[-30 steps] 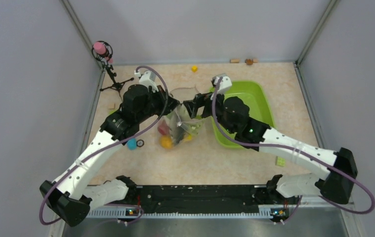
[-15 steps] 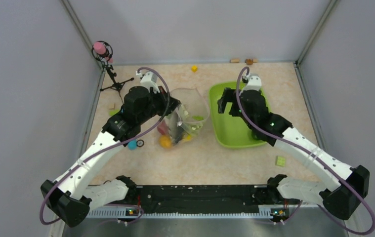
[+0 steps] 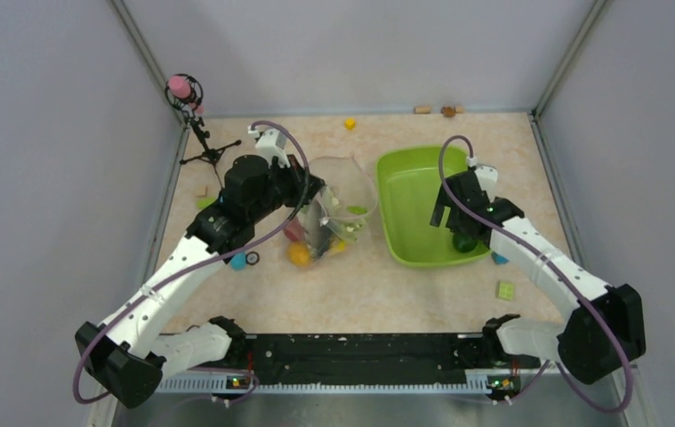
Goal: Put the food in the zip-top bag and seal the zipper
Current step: Pick up the fake fruit from the bin, then place the fake fruit in the zipper food storage bag, then adjust the zipper food storage bag at the center of the board.
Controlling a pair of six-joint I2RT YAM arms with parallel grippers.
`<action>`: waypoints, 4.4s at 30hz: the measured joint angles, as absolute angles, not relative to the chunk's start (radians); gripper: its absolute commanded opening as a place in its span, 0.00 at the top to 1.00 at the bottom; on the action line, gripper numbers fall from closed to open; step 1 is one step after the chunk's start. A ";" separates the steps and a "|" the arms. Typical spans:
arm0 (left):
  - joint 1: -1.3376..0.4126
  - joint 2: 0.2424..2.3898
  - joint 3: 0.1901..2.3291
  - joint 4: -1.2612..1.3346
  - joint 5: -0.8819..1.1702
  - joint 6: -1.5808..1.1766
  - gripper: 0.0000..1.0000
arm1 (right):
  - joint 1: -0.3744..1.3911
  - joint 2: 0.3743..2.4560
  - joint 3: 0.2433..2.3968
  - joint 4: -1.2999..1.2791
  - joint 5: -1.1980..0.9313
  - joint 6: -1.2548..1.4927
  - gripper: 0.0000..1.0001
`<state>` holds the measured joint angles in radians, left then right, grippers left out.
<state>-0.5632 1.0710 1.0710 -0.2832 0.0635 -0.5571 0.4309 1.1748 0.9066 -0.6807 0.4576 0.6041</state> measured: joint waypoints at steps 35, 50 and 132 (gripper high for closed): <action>-0.549 1.098 1.060 -0.253 0.150 -0.543 1.00 | 0.309 1.456 0.760 -0.437 0.461 0.643 0.60; -0.544 1.098 1.057 -0.246 0.170 -0.543 1.00 | 0.315 1.351 0.680 -0.187 -0.224 0.515 0.63; -0.537 1.139 1.068 -0.319 0.494 -0.350 1.00 | 0.744 1.227 1.230 -0.494 0.059 0.104 0.27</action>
